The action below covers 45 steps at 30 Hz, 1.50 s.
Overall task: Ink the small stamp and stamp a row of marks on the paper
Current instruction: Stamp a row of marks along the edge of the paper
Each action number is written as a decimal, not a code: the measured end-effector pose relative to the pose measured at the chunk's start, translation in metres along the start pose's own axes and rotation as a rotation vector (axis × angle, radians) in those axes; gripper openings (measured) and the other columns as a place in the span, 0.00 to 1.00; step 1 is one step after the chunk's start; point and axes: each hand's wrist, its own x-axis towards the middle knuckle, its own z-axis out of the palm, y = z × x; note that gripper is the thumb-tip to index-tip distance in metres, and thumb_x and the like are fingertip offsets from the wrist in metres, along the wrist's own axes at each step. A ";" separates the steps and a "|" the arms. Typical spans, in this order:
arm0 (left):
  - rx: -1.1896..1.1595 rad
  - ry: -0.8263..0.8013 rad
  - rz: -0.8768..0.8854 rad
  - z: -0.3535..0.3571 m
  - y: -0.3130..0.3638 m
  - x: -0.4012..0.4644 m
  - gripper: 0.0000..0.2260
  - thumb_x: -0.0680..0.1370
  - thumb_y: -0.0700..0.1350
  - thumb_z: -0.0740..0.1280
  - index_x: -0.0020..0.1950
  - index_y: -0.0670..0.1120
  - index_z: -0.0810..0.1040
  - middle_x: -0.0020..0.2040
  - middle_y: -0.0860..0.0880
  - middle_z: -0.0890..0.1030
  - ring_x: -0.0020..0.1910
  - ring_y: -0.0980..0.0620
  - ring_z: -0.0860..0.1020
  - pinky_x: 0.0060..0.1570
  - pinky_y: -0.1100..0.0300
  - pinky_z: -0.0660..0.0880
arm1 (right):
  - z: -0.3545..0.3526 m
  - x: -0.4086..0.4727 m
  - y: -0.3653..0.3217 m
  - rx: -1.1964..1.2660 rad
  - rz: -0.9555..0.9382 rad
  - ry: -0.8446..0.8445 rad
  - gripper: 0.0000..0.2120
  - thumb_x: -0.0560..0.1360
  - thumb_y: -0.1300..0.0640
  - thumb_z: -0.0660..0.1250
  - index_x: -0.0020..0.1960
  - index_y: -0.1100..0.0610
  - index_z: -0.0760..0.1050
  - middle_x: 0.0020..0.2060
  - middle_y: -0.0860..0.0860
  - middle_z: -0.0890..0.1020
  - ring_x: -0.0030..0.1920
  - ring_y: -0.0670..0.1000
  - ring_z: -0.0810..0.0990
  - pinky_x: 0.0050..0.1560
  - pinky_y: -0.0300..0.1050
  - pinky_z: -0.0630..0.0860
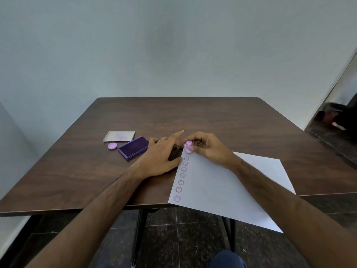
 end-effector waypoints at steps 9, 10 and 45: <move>0.007 0.013 0.012 0.002 -0.005 0.000 0.35 0.76 0.62 0.62 0.79 0.57 0.50 0.64 0.56 0.78 0.65 0.57 0.70 0.64 0.53 0.56 | 0.005 -0.002 0.001 -0.016 -0.010 0.017 0.10 0.77 0.54 0.72 0.57 0.56 0.82 0.52 0.52 0.85 0.52 0.52 0.84 0.54 0.47 0.80; 0.006 0.014 0.014 0.002 -0.005 0.000 0.35 0.76 0.62 0.62 0.79 0.56 0.50 0.64 0.56 0.77 0.65 0.57 0.70 0.64 0.52 0.57 | 0.005 -0.002 0.002 -0.020 -0.010 0.015 0.10 0.77 0.54 0.72 0.57 0.56 0.82 0.52 0.51 0.85 0.52 0.51 0.84 0.54 0.45 0.80; 0.018 0.009 0.021 0.001 -0.002 0.000 0.35 0.76 0.63 0.61 0.79 0.56 0.51 0.64 0.55 0.77 0.64 0.56 0.72 0.63 0.53 0.58 | 0.007 -0.006 -0.012 -0.253 -0.028 -0.011 0.06 0.77 0.60 0.71 0.53 0.59 0.80 0.48 0.53 0.81 0.49 0.53 0.80 0.50 0.43 0.76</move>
